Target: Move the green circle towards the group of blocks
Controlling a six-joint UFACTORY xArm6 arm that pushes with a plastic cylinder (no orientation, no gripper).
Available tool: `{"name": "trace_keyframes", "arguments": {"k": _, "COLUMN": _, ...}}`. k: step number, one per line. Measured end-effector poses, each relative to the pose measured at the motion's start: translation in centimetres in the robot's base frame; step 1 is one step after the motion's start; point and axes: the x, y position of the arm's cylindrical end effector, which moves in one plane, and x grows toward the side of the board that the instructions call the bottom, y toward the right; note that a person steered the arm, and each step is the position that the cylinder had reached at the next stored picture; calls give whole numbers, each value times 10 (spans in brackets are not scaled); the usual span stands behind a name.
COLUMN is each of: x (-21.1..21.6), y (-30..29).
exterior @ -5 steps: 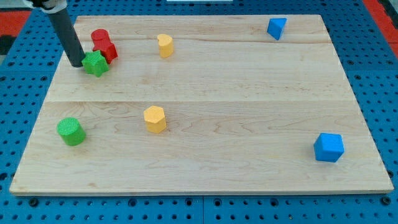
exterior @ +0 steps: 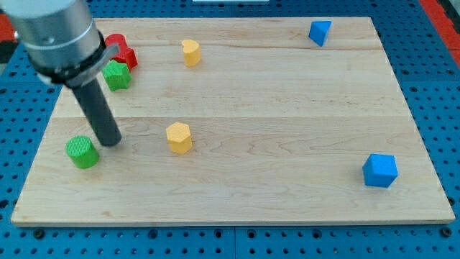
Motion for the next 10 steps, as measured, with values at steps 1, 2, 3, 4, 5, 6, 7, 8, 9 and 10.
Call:
{"name": "trace_keyframes", "arguments": {"k": 1, "x": 40, "y": 1}}
{"name": "trace_keyframes", "arguments": {"k": 2, "x": 34, "y": -20}}
{"name": "trace_keyframes", "arguments": {"k": 3, "x": 9, "y": -33}}
{"name": "trace_keyframes", "arguments": {"k": 4, "x": 6, "y": -46}}
{"name": "trace_keyframes", "arguments": {"k": 5, "x": 11, "y": -47}}
{"name": "trace_keyframes", "arguments": {"k": 6, "x": 11, "y": -64}}
{"name": "trace_keyframes", "arguments": {"k": 7, "x": 10, "y": -68}}
{"name": "trace_keyframes", "arguments": {"k": 8, "x": -11, "y": -65}}
{"name": "trace_keyframes", "arguments": {"k": 9, "x": -37, "y": -66}}
{"name": "trace_keyframes", "arguments": {"k": 10, "x": -55, "y": -66}}
